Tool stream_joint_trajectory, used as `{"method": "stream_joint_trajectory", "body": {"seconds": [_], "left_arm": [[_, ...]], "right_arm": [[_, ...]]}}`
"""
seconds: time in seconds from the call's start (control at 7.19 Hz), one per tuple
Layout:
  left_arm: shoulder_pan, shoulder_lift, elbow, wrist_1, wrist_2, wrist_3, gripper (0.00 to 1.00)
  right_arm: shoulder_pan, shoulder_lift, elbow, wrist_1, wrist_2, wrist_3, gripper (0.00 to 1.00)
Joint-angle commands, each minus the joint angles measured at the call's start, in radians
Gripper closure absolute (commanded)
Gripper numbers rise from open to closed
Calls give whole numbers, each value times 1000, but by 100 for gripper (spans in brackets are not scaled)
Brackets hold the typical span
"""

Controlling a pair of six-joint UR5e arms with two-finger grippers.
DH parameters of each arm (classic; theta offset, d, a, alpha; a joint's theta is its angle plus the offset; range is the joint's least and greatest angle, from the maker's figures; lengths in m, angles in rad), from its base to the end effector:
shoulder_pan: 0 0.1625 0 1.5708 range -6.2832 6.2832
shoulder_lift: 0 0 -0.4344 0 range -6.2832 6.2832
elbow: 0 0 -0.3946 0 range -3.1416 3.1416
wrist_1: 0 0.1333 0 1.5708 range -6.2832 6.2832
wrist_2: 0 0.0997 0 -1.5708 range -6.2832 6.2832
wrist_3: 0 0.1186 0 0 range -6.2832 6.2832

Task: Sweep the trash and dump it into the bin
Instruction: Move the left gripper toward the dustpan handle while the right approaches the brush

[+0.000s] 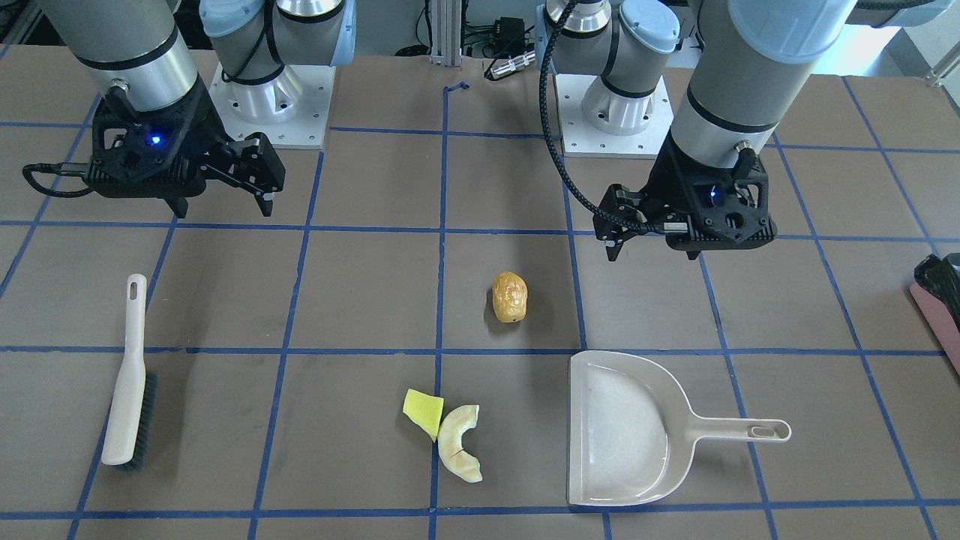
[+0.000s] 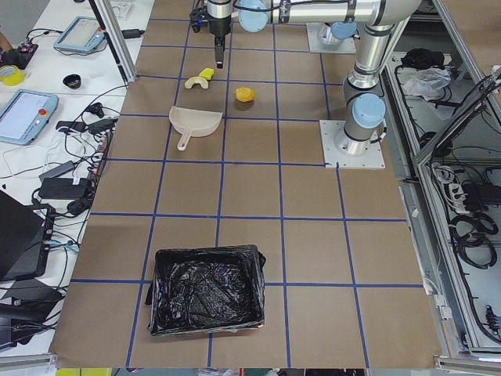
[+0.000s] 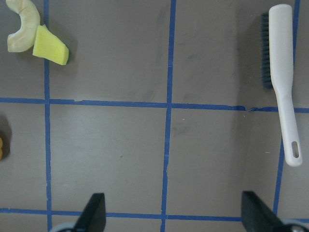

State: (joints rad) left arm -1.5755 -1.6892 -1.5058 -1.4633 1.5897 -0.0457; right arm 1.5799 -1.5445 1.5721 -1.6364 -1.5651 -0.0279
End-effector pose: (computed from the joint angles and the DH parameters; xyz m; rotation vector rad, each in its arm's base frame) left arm -0.1337 -0.5507 0.4598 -0.0648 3.1222 -0.0852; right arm 0.1386 -0.5088 0.4711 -0.0582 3.1352 -0.0597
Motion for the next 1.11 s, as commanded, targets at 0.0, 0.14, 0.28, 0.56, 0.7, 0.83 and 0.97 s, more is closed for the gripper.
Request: {"method": "stream_joint_trajectory", "body": {"seconds": [0.0,0.14,0.28,0.56,0.7,0.83,0.97], "left_arm": [[26,11,2,-29,9,-40,0],[29,13,7,-35,12,-78,0],[51,-1,15,-34,10,-120,0],[196,-10,1,-52,23,-149,0],[260,0,12,-77,30,-155,0],[303,-27,22,-63,20,-298,0],[311,-64,21,33,30,-397,0]], "right_arm": [[0,3,0,0,-13,-9,0],[0,1,0,-8,-7,3,0],[0,1,2,1,-18,-6,0],[-11,7,6,9,-4,-7,0],[-9,12,6,7,-3,-6,0],[-12,23,14,12,-4,-3,0],[-12,23,37,9,-1,-3,0]]}}
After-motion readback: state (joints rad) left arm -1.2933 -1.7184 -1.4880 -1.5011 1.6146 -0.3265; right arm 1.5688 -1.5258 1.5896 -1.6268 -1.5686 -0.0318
